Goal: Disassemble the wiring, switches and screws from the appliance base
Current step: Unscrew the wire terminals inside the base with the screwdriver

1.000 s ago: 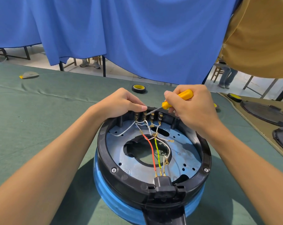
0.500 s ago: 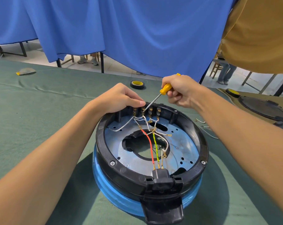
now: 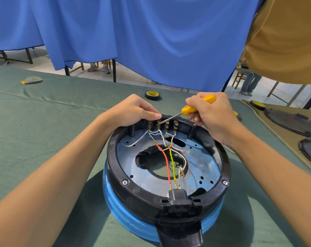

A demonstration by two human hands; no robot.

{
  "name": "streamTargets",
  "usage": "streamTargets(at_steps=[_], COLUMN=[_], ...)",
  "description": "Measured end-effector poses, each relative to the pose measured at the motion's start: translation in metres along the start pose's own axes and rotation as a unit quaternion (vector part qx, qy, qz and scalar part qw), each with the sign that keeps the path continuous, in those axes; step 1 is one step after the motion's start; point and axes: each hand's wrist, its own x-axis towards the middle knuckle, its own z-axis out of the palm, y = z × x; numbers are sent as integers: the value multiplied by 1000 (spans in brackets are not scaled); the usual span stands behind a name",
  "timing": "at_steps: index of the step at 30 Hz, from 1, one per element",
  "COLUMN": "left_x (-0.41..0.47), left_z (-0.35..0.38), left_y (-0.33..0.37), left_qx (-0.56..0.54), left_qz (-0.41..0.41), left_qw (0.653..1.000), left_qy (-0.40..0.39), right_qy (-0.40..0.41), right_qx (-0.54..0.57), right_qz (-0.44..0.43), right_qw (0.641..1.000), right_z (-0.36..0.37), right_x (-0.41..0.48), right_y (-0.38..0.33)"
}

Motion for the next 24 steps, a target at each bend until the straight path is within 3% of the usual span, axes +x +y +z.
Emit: streamTargets(at_steps=[6,11,17,24], left_x=[-2,-2,-2,-2], left_z=[-1,0,-1,0], left_y=[2,1,1,1], left_qx=[5,3,1,-1], left_qz=[4,3,1,-3], left_qw=[1000,1000,1000,1000], left_qy=[-1,1,0,-2], right_qy=[-12,-24,-22,33], right_qx=[60,42,39,-52], right_qz=[119,182,75,-75], right_qw=[991,982,996,995], right_z=[8,15,9,-1], right_x=[30,48,31,-16], right_y=[-8,-14,-13,2])
